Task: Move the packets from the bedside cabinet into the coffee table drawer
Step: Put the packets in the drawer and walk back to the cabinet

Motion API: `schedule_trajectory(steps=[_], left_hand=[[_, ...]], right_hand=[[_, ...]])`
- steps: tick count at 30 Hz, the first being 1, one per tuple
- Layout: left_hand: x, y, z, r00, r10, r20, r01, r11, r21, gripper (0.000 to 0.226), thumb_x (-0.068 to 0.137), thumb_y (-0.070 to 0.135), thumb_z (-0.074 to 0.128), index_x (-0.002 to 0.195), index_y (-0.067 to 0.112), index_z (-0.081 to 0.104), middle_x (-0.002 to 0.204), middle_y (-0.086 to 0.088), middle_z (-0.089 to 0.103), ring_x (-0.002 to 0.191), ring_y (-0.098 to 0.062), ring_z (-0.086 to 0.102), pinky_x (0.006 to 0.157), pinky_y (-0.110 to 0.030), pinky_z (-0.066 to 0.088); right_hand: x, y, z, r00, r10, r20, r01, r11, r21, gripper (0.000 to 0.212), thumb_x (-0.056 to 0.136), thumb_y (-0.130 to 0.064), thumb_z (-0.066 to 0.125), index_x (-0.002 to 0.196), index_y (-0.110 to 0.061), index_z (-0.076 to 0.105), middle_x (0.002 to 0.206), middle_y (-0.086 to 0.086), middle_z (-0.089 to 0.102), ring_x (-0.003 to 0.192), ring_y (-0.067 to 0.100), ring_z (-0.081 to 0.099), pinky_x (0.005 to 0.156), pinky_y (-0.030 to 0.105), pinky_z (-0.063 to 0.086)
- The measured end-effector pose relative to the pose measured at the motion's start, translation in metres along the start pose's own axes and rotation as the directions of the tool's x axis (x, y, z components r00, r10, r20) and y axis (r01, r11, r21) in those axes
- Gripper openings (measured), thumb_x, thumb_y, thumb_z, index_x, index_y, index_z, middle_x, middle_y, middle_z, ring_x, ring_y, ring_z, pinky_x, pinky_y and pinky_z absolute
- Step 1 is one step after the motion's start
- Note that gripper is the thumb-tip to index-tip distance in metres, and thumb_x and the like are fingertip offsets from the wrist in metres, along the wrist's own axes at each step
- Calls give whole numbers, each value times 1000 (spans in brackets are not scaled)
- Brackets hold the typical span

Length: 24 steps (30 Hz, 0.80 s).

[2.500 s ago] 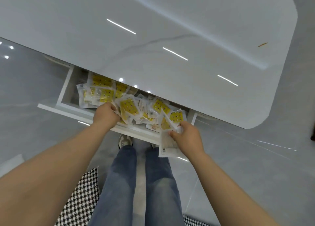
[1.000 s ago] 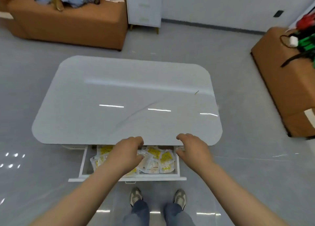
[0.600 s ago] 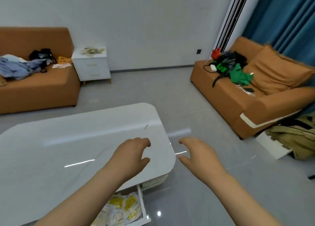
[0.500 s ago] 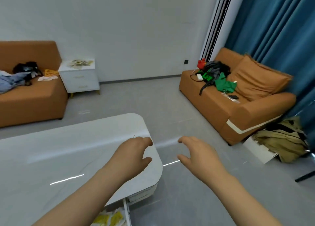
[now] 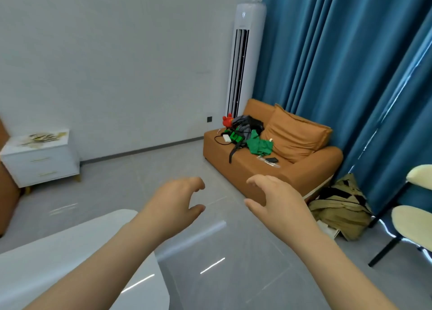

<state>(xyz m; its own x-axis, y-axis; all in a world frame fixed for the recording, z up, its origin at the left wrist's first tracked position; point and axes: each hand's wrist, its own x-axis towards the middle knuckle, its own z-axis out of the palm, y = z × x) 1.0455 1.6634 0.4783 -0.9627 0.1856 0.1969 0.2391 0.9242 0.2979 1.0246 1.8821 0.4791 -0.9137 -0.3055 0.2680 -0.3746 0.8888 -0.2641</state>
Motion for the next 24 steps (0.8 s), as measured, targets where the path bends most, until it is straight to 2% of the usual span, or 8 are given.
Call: schedule_trajectory(steps=[13,24], left_hand=[[209,-61,-20,994,47,-101,-47,999,9,39,90,40,56,126,30,46,126,11,55,115,-8,51,92,-21,42],[375,-130,-6,987,-24,-158,28,999,18,39,91,40,55,127,31,46,128,14,53,117,-6,50,92,-18,39]], right_hand=[[211,45,-1,994,15,-111,-17,1000,-17,37,88,-38,61,124,-29,54,121,-11,59,112,8,54,90,26,46],[400,92,36,992,-74,-101,70,997,-41,40,89,-39,59,126,-29,53,125,-10,57,115,11,53,92,29,47]])
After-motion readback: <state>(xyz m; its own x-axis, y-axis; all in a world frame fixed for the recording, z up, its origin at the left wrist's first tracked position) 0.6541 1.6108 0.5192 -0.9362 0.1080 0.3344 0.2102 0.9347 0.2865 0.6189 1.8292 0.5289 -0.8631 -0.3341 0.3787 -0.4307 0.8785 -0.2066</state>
